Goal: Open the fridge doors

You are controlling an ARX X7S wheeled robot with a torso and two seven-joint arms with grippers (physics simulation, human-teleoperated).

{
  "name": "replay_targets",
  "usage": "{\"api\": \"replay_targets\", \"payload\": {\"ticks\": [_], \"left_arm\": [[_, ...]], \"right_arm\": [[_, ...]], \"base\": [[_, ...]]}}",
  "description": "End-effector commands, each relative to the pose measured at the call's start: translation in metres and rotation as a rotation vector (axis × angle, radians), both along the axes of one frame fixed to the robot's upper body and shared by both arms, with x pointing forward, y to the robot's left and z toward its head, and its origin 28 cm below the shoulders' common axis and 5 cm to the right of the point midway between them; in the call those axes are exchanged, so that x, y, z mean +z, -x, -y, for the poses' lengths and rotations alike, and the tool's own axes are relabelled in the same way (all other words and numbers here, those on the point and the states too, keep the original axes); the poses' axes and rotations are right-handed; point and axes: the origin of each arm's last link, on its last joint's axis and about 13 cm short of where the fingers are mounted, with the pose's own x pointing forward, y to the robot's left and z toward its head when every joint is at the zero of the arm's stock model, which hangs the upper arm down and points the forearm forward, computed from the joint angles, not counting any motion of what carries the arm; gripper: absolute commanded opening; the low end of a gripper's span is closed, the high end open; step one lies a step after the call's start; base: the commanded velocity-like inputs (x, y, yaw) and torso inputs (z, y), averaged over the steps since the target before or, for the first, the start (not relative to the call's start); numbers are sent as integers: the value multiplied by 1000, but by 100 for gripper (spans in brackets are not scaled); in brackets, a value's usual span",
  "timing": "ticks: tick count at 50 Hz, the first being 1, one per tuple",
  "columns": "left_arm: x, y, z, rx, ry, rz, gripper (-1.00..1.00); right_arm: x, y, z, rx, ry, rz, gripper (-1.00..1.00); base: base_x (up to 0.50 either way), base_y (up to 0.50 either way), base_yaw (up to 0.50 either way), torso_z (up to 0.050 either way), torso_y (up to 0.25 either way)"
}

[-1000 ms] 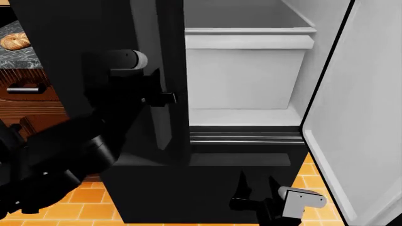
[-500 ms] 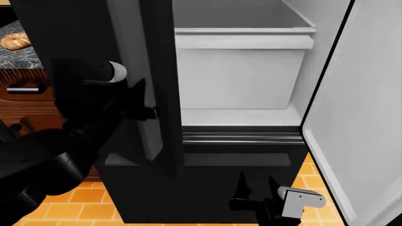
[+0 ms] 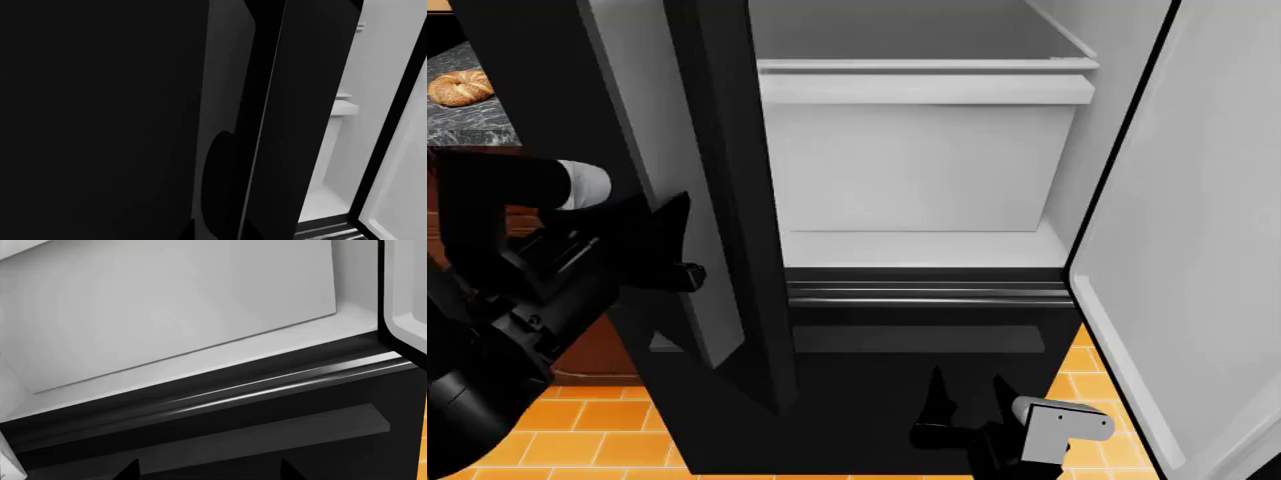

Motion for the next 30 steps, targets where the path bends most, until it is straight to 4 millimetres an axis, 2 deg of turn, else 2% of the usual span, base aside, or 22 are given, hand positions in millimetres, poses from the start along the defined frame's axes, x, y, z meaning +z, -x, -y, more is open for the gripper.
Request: {"api": "replay_targets", "payload": {"ticks": [1, 15, 20, 30], "left_arm": [[-9, 18, -17, 1, 18, -45, -100], [-8, 31, -31, -16, 27, -37, -100], [-19, 35, -37, -21, 24, -41, -100], [-22, 50, -49, -23, -3, -57, -100]], "right_arm": [[-1, 0, -1, 6, 8, 0, 100], [0, 0, -2, 6, 12, 0, 100], [0, 0, -2, 6, 13, 0, 100], [0, 1, -2, 7, 15, 0, 100]], "base": [[0, 0, 2, 0, 0], [0, 0, 1, 0, 0], [-2, 0, 1, 0, 0], [0, 0, 1, 0, 0]]}}
